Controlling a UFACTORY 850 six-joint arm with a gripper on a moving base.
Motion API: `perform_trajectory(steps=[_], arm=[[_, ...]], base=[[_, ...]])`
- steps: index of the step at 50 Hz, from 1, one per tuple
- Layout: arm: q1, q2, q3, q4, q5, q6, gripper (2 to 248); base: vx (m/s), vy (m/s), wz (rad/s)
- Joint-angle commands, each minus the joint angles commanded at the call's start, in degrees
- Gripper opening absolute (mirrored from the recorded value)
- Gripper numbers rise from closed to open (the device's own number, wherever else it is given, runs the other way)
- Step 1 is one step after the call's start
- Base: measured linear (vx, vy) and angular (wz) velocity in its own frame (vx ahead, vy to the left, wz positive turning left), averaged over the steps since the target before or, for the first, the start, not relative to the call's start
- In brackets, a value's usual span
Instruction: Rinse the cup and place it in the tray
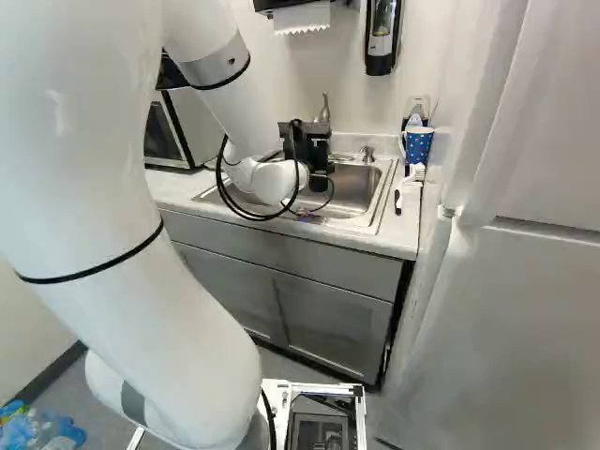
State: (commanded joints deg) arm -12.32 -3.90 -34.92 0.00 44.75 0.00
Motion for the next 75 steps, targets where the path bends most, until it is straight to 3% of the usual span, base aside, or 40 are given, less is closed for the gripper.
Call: perform_trajectory(steps=[75], arm=[[0.00,0.00,0.00,0.00,0.00,0.00,125]], base=[[0.000,0.000,0.000]])
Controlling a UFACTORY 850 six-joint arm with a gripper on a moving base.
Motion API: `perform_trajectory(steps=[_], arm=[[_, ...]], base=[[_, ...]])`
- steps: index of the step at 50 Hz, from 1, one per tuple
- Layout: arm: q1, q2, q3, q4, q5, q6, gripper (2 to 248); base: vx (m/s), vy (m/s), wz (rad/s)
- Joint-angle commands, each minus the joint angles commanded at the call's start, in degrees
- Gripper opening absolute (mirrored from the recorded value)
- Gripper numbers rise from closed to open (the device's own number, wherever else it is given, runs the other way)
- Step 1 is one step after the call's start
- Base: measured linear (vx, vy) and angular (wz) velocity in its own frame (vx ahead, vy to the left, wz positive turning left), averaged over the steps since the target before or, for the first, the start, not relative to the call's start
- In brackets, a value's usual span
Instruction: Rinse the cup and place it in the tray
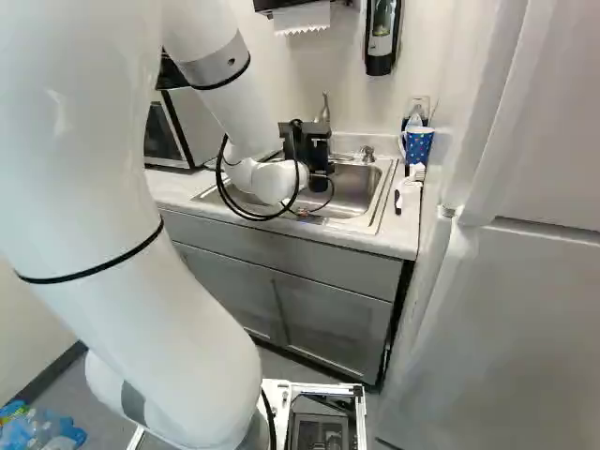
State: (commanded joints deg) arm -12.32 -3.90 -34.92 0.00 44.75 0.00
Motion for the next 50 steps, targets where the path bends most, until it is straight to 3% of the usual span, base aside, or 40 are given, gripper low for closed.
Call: perform_trajectory(steps=[50], arm=[[0.00,0.00,0.00,0.00,0.00,0.00,125]], base=[[0.000,0.000,0.000]])
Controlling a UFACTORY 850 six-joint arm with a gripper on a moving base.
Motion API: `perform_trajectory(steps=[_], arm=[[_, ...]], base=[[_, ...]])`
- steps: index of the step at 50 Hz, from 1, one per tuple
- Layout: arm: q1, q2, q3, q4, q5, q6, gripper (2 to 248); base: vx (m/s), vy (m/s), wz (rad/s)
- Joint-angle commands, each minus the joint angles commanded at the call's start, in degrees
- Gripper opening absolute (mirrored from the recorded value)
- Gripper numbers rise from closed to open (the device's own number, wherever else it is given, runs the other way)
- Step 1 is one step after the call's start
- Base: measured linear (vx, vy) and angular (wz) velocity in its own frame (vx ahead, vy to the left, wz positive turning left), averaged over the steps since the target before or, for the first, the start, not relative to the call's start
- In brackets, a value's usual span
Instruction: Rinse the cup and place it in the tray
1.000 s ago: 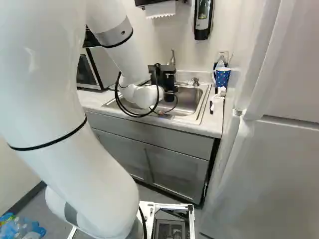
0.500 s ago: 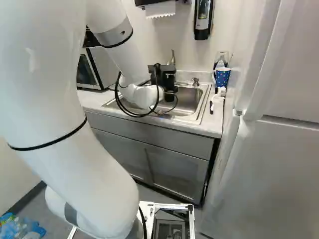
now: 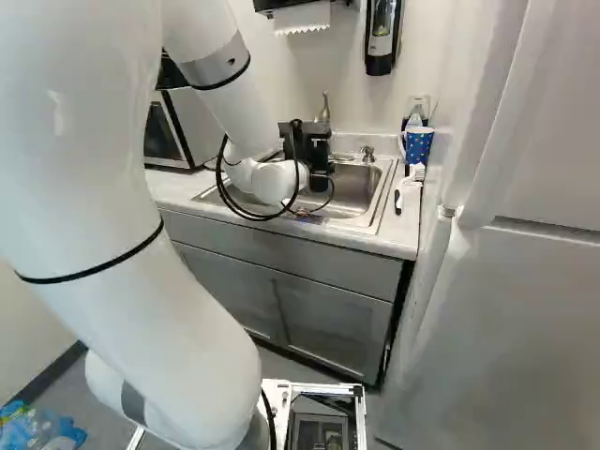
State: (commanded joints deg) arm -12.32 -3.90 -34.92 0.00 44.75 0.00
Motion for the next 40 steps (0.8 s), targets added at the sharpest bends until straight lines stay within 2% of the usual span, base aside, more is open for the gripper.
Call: perform_trajectory(steps=[11,40], arm=[[1.02,0.35,0.36,0.00,0.00,0.00,125],[6.21,0.35,0.36,0.00,0.00,0.00,125]], base=[[0.000,0.000,0.000],[0.000,0.000,0.000]])
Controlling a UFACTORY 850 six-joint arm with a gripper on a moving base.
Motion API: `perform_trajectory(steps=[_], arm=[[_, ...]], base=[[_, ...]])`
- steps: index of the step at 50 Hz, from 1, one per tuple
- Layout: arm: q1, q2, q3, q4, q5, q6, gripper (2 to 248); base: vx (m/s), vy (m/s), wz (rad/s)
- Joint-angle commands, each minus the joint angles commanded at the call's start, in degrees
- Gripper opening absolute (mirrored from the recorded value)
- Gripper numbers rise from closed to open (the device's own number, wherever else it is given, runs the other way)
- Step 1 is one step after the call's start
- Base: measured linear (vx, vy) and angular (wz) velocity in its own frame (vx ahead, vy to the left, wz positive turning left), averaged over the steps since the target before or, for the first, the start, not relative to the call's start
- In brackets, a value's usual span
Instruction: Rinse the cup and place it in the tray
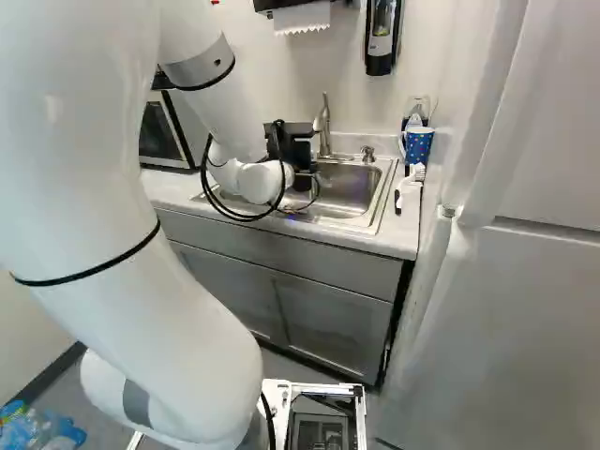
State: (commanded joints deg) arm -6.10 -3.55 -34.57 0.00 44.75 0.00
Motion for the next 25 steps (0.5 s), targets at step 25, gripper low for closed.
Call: perform_trajectory(steps=[25], arm=[[4.53,0.86,-0.63,0.00,0.00,0.00,125]], base=[[0.000,0.000,0.000]])
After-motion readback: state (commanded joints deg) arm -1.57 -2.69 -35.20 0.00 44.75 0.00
